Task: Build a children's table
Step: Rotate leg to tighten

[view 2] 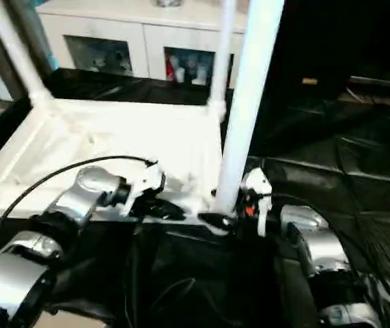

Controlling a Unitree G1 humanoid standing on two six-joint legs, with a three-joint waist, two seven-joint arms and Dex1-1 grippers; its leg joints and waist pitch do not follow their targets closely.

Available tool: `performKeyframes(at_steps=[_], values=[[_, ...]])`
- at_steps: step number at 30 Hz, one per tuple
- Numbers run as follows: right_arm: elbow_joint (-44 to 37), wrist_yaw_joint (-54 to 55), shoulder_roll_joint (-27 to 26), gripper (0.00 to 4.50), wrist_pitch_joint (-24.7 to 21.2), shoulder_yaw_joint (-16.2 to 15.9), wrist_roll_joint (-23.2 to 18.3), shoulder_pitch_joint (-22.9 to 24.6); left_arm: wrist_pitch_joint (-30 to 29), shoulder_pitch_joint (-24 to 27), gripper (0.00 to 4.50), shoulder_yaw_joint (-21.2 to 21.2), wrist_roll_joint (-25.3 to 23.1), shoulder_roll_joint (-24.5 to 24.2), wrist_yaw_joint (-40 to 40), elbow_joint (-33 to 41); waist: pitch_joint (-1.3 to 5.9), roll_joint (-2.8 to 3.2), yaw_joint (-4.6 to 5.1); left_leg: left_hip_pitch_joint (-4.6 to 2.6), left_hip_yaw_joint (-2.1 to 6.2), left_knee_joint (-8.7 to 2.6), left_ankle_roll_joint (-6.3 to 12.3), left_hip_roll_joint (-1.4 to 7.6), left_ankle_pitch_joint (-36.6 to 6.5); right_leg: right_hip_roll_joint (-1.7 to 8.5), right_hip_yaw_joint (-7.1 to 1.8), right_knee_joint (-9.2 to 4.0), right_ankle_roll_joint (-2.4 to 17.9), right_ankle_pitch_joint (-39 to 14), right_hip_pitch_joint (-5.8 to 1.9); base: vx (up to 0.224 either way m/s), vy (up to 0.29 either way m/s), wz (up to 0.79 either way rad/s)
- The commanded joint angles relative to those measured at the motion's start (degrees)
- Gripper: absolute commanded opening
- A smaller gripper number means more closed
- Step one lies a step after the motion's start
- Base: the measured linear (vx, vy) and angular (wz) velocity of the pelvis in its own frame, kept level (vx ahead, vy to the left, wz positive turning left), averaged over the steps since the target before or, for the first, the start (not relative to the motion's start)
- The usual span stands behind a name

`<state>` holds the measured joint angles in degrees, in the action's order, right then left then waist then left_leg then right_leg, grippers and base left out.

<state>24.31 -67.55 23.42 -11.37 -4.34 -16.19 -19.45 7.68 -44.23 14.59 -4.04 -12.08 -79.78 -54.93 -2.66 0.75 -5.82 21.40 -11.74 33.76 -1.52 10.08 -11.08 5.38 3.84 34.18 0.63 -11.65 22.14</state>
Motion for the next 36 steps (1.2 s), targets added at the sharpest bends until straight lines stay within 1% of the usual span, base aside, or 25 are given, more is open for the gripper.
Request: performKeyframes(at_steps=[1,2,6,7,11,12,13,14,15,16,17,18,19,20,21,22,23,24,25,27,29,31,33,34,36], values=[[-1.8,-1.61,0.38,3.37,-1.07,-0.64,-0.73,0.45,-0.43,0.68,0.0,1.15,0.53,0.33,-1.61,0.71,3.35,-0.81,-0.08,-1.05,1.52,-4.06,5.05,4.22,-8.14,4.45,-2.57,-3.18,15.86,-4.79,-2.29,0.0,0.0,0.0],[-2.17,-2.2,0.47,3.25,-1.55,-0.7,-0.85,0.6,-0.67,0.75,0.0,1.13,0.73,0.2,-1.9,0.98,3.35,-1.09,-0.08,-1.05,1.48,-4.03,5.14,4.17,-7.63,4.36,-2.55,-3.1,15.95,-3.88,-2.31,0.0,0.0,0.0],[-4.01,-3.28,0.64,2.9,-3.27,-1.57,-1.71,1.63,-1.26,0.96,0.0,0.93,1.09,0.28,-2.04,1.69,3.45,-1.1,-0.45,-0.96,1.48,-3.8,6.07,4.13,-5.85,4.5,-2.56,-2.78,16.08,-1.63,-2.4,0.0,0.0,0.0],[-4.13,-3.17,0.49,2.9,-3.37,-1.72,-1.8,1.71,-1.3,1.0,0.0,0.86,1.11,0.34,-1.88,1.84,3.41,-1.24,-0.59,-0.98,1.44,-3.78,6.22,4.12,-5.64,4.48,-2.55,-2.79,16.0,-1.74,-2.34,0.0,0.0,0.0],[-3.16,-0.32,-1.25,2.77,-3.3,-1.25,-1.63,1.92,-1.49,0.74,0.0,0.48,0.47,1.14,1.36,1.46,3.32,-1.18,-0.61,-0.98,1.48,-3.86,5.51,4.06,-6.76,4.51,-2.54,-3.09,15.56,-4.32,-2.31,0.0,0.0,0.0],[-1.79,2.97,-2.7,2.75,-2.69,-0.41,-0.93,1.93,-1.74,0.08,0.0,0.01,-0.3,1.92,5.38,0.44,3.23,-1.18,-0.53,-1.04,1.51,-3.97,4.93,4.13,-7.47,4.51,-2.56,-3.22,15.3,-5.55,-2.16,0.0,0.0,0.0],[-1.02,4.51,-3.22,2.74,-2.26,-0.15,-0.37,1.82,-1.85,-0.21,0.0,-0.24,-0.45,2.25,6.78,0.0,3.23,-1.18,-0.53,-1.04,1.51,-3.97,4.93,4.13,-7.47,4.51,-2.56,-3.22,15.3,-5.55,-2.16,0.0,0.0,0.0],[1.46,9.48,-4.85,2.73,-0.84,0.64,1.48,1.45,-2.18,-1.17,0.0,-1.04,-0.89,3.28,11.19,-1.43,2.94,-1.2,-0.22,-1.15,1.51,-4.13,3.44,3.99,-9.7,4.61,-2.71,-3.75,14.6,-9.32,-1.78,0.0,0.0,0.0],[6.16,18.69,-7.88,2.73,1.68,1.94,4.31,0.48,-3.21,-2.8,0.0,-2.14,-1.3,5.24,18.41,-3.44,2.89,-1.16,-0.12,-1.37,1.74,-4.4,1.95,3.91,-11.71,4.8,-2.72,-4.22,13.72,-13.56,-1.88,0.0,0.0,0.0],[7.78,22.58,-9.07,2.72,1.87,2.62,5.07,0.06,-3.58,-3.37,0.0,-2.47,-1.47,5.99,21.07,-4.13,2.65,-0.97,0.14,-1.56,1.74,-4.57,0.9,3.94,-13.19,4.8,-2.81,-4.48,13.42,-15.75,-1.5,0.0,0.0,0.0],[9.33,26.68,-10.38,2.72,2.13,3.39,5.69,-0.33,-4.28,-3.97,0.0,-2.85,-1.6,6.93,24.03,-4.79,2.62,-0.84,0.6,-1.79,2.12,-4.91,-1.08,3.91,-15.4,4.84,-2.75,-4.76,12.43,-19.34,-1.54,0.0,0.0,0.0],[9.92,28.53,-10.96,2.72,2.12,3.77,5.87,-0.49,-4.67,-4.21,0.0,-3.01,-1.65,7.37,25.33,-5.04,2.6,-1.13,0.98,-1.66,2.29,-5.1,-1.72,3.8,-16.25,4.69,-2.65,-5.01,11.28,-20.82,-1.73,0.0,0.0,0.0],[11.66,34.17,-12.57,2.72,2.48,4.96,6.41,-1.3,-5.42,-4.79,0.0,-3.4,-1.64,8.55,28.19,-5.7,2.61,-0.86,1.04,-1.73,2.32,-5.15,-1.7,3.82,-16.45,4.67,-2.72,-5.09,11.01,-20.65,-1.74,0.0,0.0,0.0],[12.23,35.9,-13.05,2.7,2.46,5.37,6.52,-1.59,-5.56,-4.95,0.0,-3.5,-1.63,8.88,28.92,-5.9,2.66,-0.9,1.29,-1.76,2.19,-5.12,-1.57,3.8,-16.44,4.59,-2.85,-5.13,11.21,-19.08,-1.57,0.0,0.0,0.0],[12.41,36.38,-13.2,2.63,2.45,5.52,6.49,-1.71,-5.63,-4.99,0.0,-3.53,-1.63,8.98,29.14,-5.94,2.72,-0.99,1.35,-1.55,2.23,-5.17,-1.15,3.76,-16.06,4.56,-2.81,-5.06,11.25,-17.8,-1.81,0.0,0.0,0.0],[13.37,38.92,-14.01,2.62,2.36,6.32,6.36,-2.33,-6.0,-5.18,0.0,-3.69,-1.59,9.5,30.31,-6.17,2.66,-0.41,1.31,-1.61,2.23,-5.16,-1.1,3.71,-16.08,4.51,-2.86,-5.06,11.32,-17.36,-1.71,0.0,0.0,0.0],[15.06,43.22,-15.58,2.61,2.56,7.71,5.98,-3.75,-6.29,-5.62,0.0,-4.0,-1.59,10.62,32.92,-6.81,2.69,-0.42,1.47,-1.73,2.09,-5.05,-1.01,3.6,-16.71,4.46,-2.94,-5.16,11.42,-17.01,-1.51,0.0,0.0,0.0],[17.01,47.31,-17.66,2.61,3.09,9.01,5.54,-5.7,-6.44,-6.11,0.0,-4.21,-1.67,12.05,35.84,-7.59,2.78,0.06,1.62,-1.64,2.21,-5.14,-1.34,3.52,-16.74,4.44,-2.9,-5.05,11.49,-16.88,-1.58,0.0,0.0,0.0],[17.62,47.66,-18.29,2.61,3.59,9.2,5.64,-6.29,-6.2,-6.32,0.0,-4.18,-1.75,12.42,36.45,-8.05,2.8,-0.41,1.81,-1.61,2.17,-5.11,-1.45,3.48,-16.97,4.33,-2.81,-5.14,11.31,-16.86,-1.68,0.0,0.0,0.0],[17.21,44.57,-19.73,2.61,6.32,7.85,6.12,-7.28,-5.09,-6.52,0.0,-3.67,-1.99,13.1,34.62,-8.59,2.86,-0.2,1.83,-1.55,2.1,-5.0,-0.8,3.45,-16.52,4.36,-2.87,-5.14,11.49,-15.42,-1.73,0.0,0.0,0.0],[16.98,43.53,-20.07,3.29,7.21,7.31,6.17,-7.43,-4.67,-6.5,0.0,-3.45,-2.09,13.19,33.73,-8.65,3.01,-0.3,1.9,-1.3,2.04,-4.9,0.14,3.44,-15.02,4.28,-2.84,-4.86,11.94,-12.58,-1.99,0.0,0.0,0.0],[16.35,41.83,-19.99,3.29,7.14,7.19,5.44,-7.25,-3.91,-6.09,0.0,-2.86,-2.23,12.78,31.5,-8.16,3.03,-0.43,1.87,-1.2,1.94,-4.79,1.22,3.43,-13.95,4.27,-2.84,-4.65,12.57,-10.78,-2.07,0.0,0.0,0.0],[14.3,35.84,-18.47,3.36,6.55,6.32,3.64,-6.52,-2.81,-5.12,0.0,-1.98,-2.05,11.49,26.48,-7.06,3.07,-0.35,1.87,-1.0,1.99,-4.78,2.48,3.49,-13.23,4.33,-2.75,-4.52,13.02,-10.05,-2.33,0.0,0.0,0.0],[14.04,35.06,-18.18,3.64,6.54,6.07,3.57,-6.41,-2.56,-5.0,0.0,-1.88,-2.03,11.32,25.89,-6.93,3.05,-0.39,1.86,-0.99,2.0,-4.76,2.74,3.51,-13.2,4.33,-2.75,-4.52,13.07,-9.85,-2.35,0.0,0.0,0.0],[11.36,28.75,-15.59,3.73,5.86,4.22,3.15,-5.16,-1.7,-4.05,0.0,-1.2,-1.42,10.02,21.24,-5.82,3.23,-0.41,1.91,-0.84,2.03,-4.64,3.61,3.61,-11.53,4.45,-2.72,-4.16,13.76,-7.72,-2.65,0.0,0.0,0.0]])
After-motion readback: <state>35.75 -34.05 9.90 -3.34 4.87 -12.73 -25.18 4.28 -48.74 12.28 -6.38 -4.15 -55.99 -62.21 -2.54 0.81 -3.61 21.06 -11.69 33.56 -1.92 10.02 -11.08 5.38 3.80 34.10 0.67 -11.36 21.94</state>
